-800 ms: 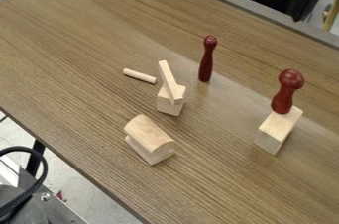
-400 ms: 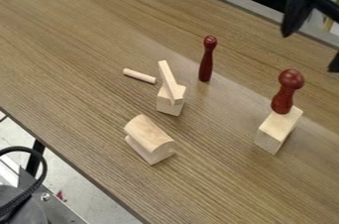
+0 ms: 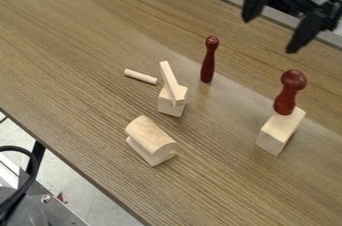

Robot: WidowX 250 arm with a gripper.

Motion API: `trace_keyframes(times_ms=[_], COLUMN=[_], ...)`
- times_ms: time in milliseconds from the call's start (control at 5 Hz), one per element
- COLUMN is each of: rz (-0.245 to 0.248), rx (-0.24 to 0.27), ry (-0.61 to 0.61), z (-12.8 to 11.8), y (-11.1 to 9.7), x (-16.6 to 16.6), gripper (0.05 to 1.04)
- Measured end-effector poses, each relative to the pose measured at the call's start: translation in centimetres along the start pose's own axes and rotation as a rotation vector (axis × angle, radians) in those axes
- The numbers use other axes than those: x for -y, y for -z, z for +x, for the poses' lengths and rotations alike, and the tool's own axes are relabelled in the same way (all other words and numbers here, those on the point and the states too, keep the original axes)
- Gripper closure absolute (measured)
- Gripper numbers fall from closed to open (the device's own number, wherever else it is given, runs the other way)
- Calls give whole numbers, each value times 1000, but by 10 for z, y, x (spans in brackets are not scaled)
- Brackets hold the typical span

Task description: Put the brown king on top of theblock

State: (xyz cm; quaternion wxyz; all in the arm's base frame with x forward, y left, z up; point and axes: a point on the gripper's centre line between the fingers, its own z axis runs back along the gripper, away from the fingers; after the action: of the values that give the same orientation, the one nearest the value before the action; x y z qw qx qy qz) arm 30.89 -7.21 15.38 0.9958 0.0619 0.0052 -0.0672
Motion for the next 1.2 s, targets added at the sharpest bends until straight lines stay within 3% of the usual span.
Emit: trace_keyframes(times_ms=[400, 600, 1000, 1200], rz=[-59, -117, -116, -104], rx=[25, 24, -13, -32], ry=[-36, -63, -79, -71], z=[10, 20, 32, 34], y=[11, 31, 67, 80], x=[-37, -52, -66, -68], gripper=[83, 83, 83, 134])
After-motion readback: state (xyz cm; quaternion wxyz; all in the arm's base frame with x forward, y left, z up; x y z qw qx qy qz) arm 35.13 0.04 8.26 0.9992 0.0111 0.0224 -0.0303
